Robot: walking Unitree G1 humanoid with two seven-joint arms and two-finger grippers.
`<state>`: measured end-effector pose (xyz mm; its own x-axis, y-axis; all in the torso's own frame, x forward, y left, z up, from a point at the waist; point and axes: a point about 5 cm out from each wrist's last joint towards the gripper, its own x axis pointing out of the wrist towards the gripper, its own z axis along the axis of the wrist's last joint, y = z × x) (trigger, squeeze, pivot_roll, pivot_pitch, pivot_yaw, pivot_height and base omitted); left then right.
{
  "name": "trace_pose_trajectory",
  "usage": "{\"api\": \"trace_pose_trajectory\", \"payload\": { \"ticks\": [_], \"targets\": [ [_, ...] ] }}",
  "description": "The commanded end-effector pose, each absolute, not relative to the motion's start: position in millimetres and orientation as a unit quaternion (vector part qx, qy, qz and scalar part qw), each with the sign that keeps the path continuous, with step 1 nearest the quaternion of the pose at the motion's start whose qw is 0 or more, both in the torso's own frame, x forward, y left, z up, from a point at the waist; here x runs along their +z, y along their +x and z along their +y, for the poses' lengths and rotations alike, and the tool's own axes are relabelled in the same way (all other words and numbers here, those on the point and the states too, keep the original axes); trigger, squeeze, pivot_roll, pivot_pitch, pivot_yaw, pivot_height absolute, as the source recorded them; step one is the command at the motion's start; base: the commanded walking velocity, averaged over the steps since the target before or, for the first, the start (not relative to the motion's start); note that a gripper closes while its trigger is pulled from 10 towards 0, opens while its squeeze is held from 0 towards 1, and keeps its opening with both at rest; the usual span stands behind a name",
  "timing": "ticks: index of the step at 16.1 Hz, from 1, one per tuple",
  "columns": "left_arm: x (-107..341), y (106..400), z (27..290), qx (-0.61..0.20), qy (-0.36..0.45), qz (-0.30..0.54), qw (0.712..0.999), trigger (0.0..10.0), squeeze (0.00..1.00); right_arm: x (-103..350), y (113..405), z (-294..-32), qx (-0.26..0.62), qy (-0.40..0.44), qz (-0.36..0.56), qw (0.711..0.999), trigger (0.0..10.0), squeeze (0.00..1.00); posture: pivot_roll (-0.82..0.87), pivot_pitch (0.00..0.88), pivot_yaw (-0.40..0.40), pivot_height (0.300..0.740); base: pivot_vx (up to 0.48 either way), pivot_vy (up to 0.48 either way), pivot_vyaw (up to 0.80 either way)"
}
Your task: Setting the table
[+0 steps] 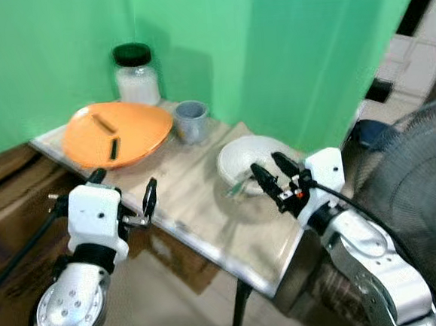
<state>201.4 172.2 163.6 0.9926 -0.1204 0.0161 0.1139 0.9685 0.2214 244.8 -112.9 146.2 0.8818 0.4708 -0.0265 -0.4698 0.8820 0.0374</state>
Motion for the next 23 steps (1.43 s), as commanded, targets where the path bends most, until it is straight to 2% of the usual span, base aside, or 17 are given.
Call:
{"api": "trace_pose_trajectory", "payload": {
  "ticks": [1, 2, 3, 4, 7, 10, 13, 14, 15, 18, 21, 23],
  "targets": [
    [164, 202, 167, -0.068, 0.105, -0.016, 0.992, 10.0, 0.0, 147, 246, -122, 0.228, 0.008, 0.016, 0.974, 10.0, 0.0, 0.14, 0.0, -0.021, 0.74, 0.341, 0.0, 0.0],
    [164, 202, 167, -0.068, 0.105, -0.016, 0.992, 10.0, 0.0, 147, 246, -121, 0.231, 0.006, 0.015, 0.973, 10.0, 0.0, 0.14, 0.0, -0.023, 0.74, 0.341, 0.0, 0.0],
    [160, 204, 161, -0.104, 0.11, -0.006, 0.989, 10.0, 0.0, 153, 270, -130, 0.173, 0.071, 0.061, 0.98, 10.0, 1.0, 0.13, 0.0, -0.019, 0.74, 0.0, 0.0, 0.0],
    [158, 204, 159, -0.125, 0.111, 0.0, 0.986, 10.0, 0.0, 154, 283, -136, 0.14, 0.106, 0.094, 0.98, 10.0, 1.0, 0.13, 0.0, -0.021, 0.74, 0.0, 0.0, 0.0],
    [156, 204, 160, -0.15, 0.112, 0.005, 0.982, 10.0, 0.0, 152, 297, -146, 0.116, 0.11, 0.127, 0.979, 10.0, 1.0, 0.12, 0.0, -0.028, 0.74, 0.0, 0.0, 0.0],
    [158, 207, 163, -0.144, 0.113, 0.003, 0.983, 10.0, 0.0, 160, 301, -146, 0.134, 0.103, 0.133, 0.977, 10.0, 1.0, 0.13, 0.0, -0.032, 0.74, 0.0, 0.0, 0.0],
    [156, 206, 163, -0.17, 0.126, 0.016, 0.977, 10.0, 0.0, 164, 299, -141, 0.173, 0.086, 0.18, 0.964, 10.0, 1.0, 0.12, 0.0, -0.038, 0.74, 0.0, 0.0, 0.0],
    [156, 205, 163, -0.184, 0.125, 0.02, 0.975, 10.0, 0.0, 166, 298, -136, 0.19, 0.088, 0.198, 0.958, 10.0, 0.16, 0.12, 0.0, -0.04, 0.74, 0.0, 0.0, 0.0],
    [156, 204, 164, -0.202, 0.129, 0.029, 0.97, 10.0, 0.0, 169, 297, -130, 0.206, 0.09, 0.208, 0.952, 10.0, 0.0, 0.12, 0.0, -0.044, 0.74, 0.0, 0.0, 0.0],
    [153, 199, 174, -0.221, 0.142, 0.052, 0.963, 10.0, 0.0, 174, 297, -122, 0.232, 0.064, 0.225, 0.944, 10.0, 0.0, 0.12, 0.0, -0.059, 0.74, 0.0, 0.0, 0.0],
    [154, 197, 186, -0.209, 0.156, 0.066, 0.963, 10.0, 0.0, 185, 283, -111, 0.338, -0.036, 0.202, 0.918, 10.0, 0.0, 0.12, 0.0, -0.065, 0.74, 0.0, 0.0, 0.0],
    [154, 193, 189, -0.223, 0.166, 0.079, 0.957, 10.0, 0.0, 179, 278, -111, 0.339, -0.022, 0.247, 0.907, 10.0, 0.0, 0.12, 0.0, -0.065, 0.74, 0.0, 0.0, 0.0]
  ]
}}
